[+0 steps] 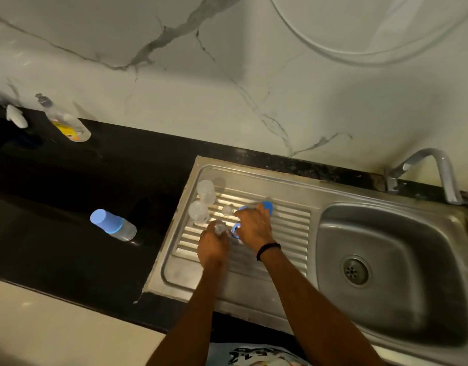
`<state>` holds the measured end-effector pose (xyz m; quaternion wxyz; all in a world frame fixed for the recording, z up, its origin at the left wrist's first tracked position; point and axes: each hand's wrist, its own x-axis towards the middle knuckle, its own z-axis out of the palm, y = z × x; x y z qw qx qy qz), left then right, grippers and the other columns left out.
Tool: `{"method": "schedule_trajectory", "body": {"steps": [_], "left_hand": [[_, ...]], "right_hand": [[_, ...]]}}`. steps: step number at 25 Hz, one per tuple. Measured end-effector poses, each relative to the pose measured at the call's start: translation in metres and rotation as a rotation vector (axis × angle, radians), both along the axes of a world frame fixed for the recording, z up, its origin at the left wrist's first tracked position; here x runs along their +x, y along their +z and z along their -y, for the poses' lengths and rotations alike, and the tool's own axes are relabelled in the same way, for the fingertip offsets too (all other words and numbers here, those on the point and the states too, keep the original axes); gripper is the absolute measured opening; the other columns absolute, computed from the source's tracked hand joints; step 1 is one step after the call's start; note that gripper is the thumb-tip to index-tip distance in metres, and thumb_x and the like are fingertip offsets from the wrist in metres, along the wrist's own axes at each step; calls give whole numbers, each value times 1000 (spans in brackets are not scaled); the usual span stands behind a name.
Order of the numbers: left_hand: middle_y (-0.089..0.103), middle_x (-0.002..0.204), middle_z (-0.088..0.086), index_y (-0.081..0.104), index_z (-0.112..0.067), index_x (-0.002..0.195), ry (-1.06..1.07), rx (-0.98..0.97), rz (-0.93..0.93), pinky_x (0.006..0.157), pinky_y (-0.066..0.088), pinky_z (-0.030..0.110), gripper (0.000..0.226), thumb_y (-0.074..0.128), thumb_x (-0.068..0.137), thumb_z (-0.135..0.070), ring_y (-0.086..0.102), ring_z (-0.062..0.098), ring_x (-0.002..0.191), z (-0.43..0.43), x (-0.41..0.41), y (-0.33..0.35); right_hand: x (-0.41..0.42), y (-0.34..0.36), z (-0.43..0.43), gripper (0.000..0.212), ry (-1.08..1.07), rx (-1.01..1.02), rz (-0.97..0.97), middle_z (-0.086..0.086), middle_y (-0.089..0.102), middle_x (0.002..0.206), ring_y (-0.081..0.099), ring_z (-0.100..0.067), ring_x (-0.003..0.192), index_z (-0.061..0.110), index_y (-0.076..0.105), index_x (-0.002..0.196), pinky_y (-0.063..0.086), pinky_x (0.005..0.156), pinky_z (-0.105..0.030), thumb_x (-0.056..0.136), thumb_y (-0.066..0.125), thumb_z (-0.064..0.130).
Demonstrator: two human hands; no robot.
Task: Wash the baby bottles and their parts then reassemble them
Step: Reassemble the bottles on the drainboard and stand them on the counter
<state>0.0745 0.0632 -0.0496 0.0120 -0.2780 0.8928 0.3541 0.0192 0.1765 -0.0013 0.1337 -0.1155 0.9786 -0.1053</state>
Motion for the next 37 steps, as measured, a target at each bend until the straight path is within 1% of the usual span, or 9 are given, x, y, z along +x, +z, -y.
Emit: {"method": "schedule_trajectory", "body": {"steps": [10,14,21,22,25,27,31,34,37], "left_hand": [[66,116,6,63,-16,124,26,39,-37,90,52,38,29,54,100,-30,64,27,108,11,-1,4],[71,84,-1,69,-20,90,69,401,-277,79,56,37,29,68,91,-48,69,18,82,17,6,53],[69,86,3,70,-11,98,134,1673,-217,58,52,13,20,69,93,-30,63,6,66,56,-27,144],[67,80,3,70,-12,91,-18,1417,-133,56,51,16,18,71,90,-30,63,11,66,56,-28,140],[62,60,6,68,-3,68,-152,214,151,54,45,28,31,79,82,-28,60,20,59,33,-13,115],[60,56,6,70,1,69,-42,437,-30,48,44,30,32,82,81,-26,52,15,50,23,-11,126],[71,81,1,69,-14,88,92,1449,-49,38,36,15,14,70,87,-28,45,1,44,28,-15,160],[67,79,11,72,-6,86,125,558,44,58,47,29,21,79,83,-25,60,18,64,11,-2,142],[67,76,4,72,-11,84,59,941,81,37,35,18,14,76,86,-25,46,7,49,3,7,151]], "right_hand": [[-3,-19,14,15,48,74,14,-1,64,100,48,-28,109,25,70,91,35,89,-40,81,60,20],[-14,45,-19,15,-220,-685,166,-13,69,80,62,-12,70,9,71,77,50,65,-21,83,72,22],[-3,126,-92,33,-113,-2116,828,-20,66,122,67,-31,107,4,67,120,55,91,-27,92,60,19],[-1,111,-95,29,-173,-2033,833,-19,66,122,66,-29,108,6,70,115,53,92,-26,93,60,22],[14,56,-97,26,-311,-669,411,-13,71,98,68,-24,96,13,72,83,48,74,-28,86,61,37],[25,50,-95,33,-350,-540,272,-14,67,81,63,-17,79,0,71,81,50,70,-31,82,76,33],[26,110,-102,22,-404,-1396,515,-12,73,100,70,-24,82,3,70,107,59,73,-35,88,70,13],[41,92,-93,9,-615,-1075,414,-19,71,102,66,-24,75,8,69,95,56,64,-32,88,68,13],[56,89,-95,16,-616,-1030,342,-16,70,93,70,-28,79,5,73,91,61,76,-43,81,78,17]]}}
